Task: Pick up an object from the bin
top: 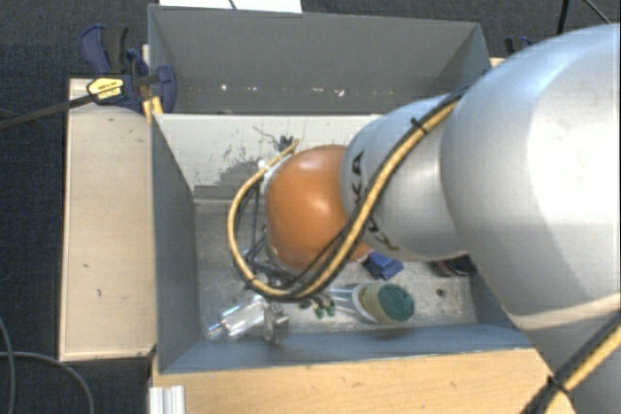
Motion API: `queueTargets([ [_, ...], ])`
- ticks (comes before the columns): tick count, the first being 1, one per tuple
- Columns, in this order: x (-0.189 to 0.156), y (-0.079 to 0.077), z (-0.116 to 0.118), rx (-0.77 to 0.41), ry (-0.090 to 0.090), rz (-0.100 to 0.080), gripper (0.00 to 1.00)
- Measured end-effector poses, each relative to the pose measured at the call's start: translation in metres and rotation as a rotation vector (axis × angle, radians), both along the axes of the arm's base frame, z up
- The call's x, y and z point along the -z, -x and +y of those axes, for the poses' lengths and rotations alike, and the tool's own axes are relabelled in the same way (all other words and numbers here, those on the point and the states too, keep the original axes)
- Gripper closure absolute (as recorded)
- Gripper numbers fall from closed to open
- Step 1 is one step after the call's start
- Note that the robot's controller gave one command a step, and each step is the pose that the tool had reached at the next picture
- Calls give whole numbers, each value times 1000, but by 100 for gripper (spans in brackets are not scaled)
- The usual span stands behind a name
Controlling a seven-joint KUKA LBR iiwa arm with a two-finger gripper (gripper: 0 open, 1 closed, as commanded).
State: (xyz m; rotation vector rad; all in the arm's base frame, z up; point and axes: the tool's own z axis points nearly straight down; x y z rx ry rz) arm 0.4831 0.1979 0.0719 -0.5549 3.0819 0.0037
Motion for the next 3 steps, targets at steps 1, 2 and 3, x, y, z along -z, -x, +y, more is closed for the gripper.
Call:
queueTargets([
  [1,2,2,0,2,1,6,100],
  [2,-24,-9,22,-465,3,2,100],
  [3,-139,-17,29,-459,4,-3,100],
])
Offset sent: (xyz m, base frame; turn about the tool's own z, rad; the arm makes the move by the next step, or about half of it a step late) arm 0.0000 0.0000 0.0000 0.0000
